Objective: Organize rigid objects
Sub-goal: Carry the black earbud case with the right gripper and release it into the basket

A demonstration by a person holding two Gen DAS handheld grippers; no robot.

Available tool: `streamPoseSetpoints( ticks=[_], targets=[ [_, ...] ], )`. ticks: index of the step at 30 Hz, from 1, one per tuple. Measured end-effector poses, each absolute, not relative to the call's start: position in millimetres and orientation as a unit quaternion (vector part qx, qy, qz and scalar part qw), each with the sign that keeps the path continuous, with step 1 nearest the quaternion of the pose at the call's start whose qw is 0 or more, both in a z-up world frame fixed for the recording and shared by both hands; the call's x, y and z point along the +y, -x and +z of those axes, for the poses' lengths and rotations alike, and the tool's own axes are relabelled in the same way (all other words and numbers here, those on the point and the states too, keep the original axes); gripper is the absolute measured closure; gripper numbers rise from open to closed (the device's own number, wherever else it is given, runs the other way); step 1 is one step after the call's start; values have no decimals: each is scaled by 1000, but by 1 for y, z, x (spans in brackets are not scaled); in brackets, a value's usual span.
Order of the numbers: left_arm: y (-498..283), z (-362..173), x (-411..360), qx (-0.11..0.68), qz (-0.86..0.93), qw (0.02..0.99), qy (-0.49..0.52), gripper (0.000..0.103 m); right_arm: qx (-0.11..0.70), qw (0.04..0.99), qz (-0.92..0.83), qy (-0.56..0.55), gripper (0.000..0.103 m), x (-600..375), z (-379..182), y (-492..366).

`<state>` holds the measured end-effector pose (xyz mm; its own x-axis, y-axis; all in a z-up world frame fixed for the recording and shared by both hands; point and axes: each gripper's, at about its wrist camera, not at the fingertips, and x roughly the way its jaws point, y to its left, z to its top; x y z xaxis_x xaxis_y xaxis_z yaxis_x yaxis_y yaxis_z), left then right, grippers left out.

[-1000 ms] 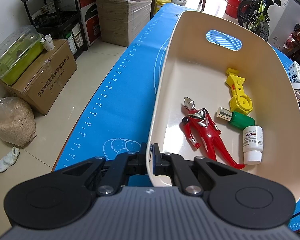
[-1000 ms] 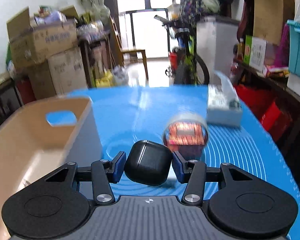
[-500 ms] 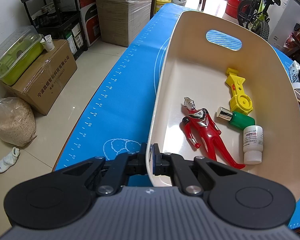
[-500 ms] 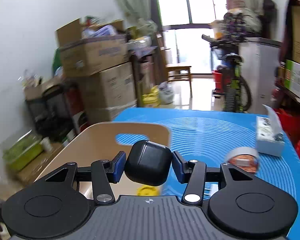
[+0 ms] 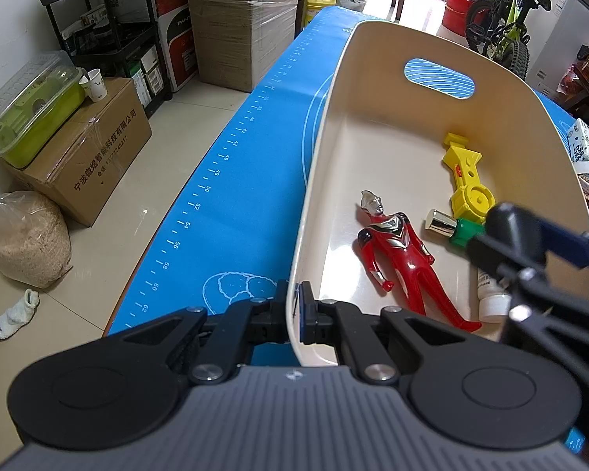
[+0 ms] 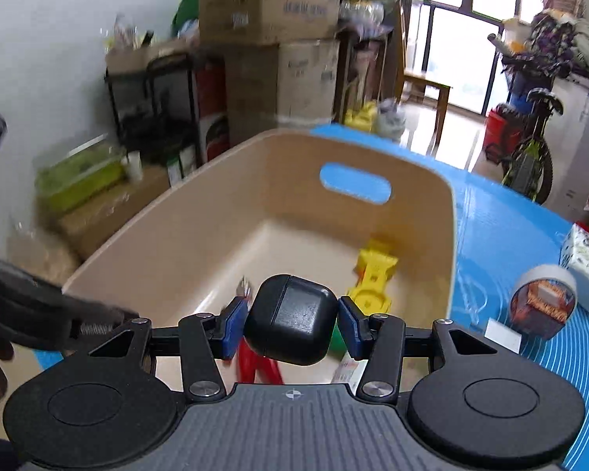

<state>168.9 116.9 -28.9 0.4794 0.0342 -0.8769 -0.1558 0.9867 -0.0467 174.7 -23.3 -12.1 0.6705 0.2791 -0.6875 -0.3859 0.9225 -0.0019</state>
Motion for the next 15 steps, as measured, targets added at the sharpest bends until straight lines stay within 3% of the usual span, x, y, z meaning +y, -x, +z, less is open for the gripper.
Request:
streamPoseSetpoints(
  ticks=[10, 15],
  targets=[
    [-170, -29, 117, 507, 54, 858, 60, 97, 387, 898, 184, 95, 42, -16, -25, -172],
    [-171, -30, 118, 508, 55, 858, 60, 97, 358, 912, 181, 84, 26, -26, -11, -172]
  ],
)
